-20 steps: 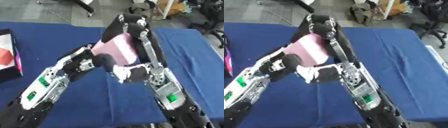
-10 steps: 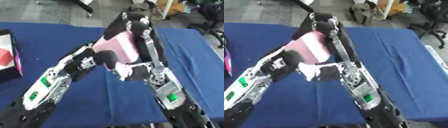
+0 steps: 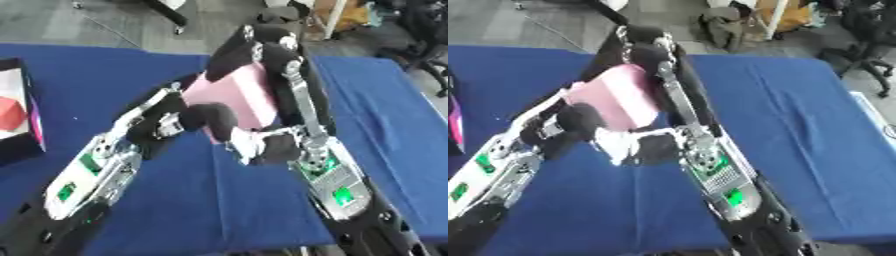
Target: Pick up the objects with one hand, pass them to the other hand, and then place them into the box on the other side of the table.
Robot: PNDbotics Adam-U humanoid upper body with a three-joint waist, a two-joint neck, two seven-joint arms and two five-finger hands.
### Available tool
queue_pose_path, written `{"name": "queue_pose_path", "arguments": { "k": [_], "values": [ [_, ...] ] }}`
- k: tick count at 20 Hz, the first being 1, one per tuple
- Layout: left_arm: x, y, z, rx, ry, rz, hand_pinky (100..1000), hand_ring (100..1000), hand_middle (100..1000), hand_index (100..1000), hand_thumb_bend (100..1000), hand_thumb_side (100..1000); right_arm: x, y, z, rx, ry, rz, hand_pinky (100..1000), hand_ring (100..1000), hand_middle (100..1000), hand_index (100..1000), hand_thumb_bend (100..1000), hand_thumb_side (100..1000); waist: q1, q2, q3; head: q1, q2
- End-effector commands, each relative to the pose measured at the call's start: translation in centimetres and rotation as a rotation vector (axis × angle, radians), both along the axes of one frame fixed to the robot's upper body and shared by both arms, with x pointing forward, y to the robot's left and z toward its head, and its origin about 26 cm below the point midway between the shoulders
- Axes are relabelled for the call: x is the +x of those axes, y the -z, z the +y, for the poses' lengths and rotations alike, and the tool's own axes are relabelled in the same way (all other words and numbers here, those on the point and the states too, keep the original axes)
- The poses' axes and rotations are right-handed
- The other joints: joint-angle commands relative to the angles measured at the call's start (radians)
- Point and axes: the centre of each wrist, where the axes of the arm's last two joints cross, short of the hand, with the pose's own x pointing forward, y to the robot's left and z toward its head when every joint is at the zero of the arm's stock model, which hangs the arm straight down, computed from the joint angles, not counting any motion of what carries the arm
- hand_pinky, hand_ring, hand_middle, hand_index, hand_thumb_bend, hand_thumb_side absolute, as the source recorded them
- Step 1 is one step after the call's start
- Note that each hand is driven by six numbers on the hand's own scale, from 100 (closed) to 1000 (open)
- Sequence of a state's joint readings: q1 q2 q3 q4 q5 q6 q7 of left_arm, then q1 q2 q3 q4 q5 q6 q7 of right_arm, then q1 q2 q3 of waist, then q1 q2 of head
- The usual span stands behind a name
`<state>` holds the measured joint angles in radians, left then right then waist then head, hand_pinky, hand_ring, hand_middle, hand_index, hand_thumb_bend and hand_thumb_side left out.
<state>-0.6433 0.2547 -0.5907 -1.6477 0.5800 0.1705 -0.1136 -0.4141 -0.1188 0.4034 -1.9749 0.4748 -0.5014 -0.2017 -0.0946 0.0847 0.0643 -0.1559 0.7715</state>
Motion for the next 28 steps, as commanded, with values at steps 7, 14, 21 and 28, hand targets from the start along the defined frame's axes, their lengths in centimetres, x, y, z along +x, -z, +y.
{"name": "queue_pose_path", "arguments": {
  "k": [7,14,21,28],
  "values": [
    [-0.6,-1.7,-0.9,-0.02,0.095,-0.013,795,884,836,835,850,458,-0.4,-0.8,0.2,0.013,-0.025,-0.027,307,374,281,350,218,528,0.004,-0.015,-0.004,0.001,-0.002],
    [-1.7,-3.1,-1.6,-0.037,0.233,-0.017,784,859,793,798,803,450,-0.4,-0.9,0.2,0.023,-0.018,-0.039,295,366,271,348,224,523,0.006,-0.016,-0.009,-0.001,-0.002],
    [-2.5,-4.2,-1.8,-0.077,0.317,-0.024,781,843,766,774,769,431,-0.5,-0.7,0.3,0.049,-0.014,-0.029,273,352,256,334,199,519,0.003,-0.018,-0.012,-0.005,-0.002],
    [-2.7,-4.2,-2.0,-0.086,0.335,-0.004,743,728,581,620,615,387,-0.6,-0.5,0.4,0.063,-0.025,-0.008,267,349,250,330,185,520,0.001,-0.016,-0.01,-0.006,-0.002]
  ]
}}
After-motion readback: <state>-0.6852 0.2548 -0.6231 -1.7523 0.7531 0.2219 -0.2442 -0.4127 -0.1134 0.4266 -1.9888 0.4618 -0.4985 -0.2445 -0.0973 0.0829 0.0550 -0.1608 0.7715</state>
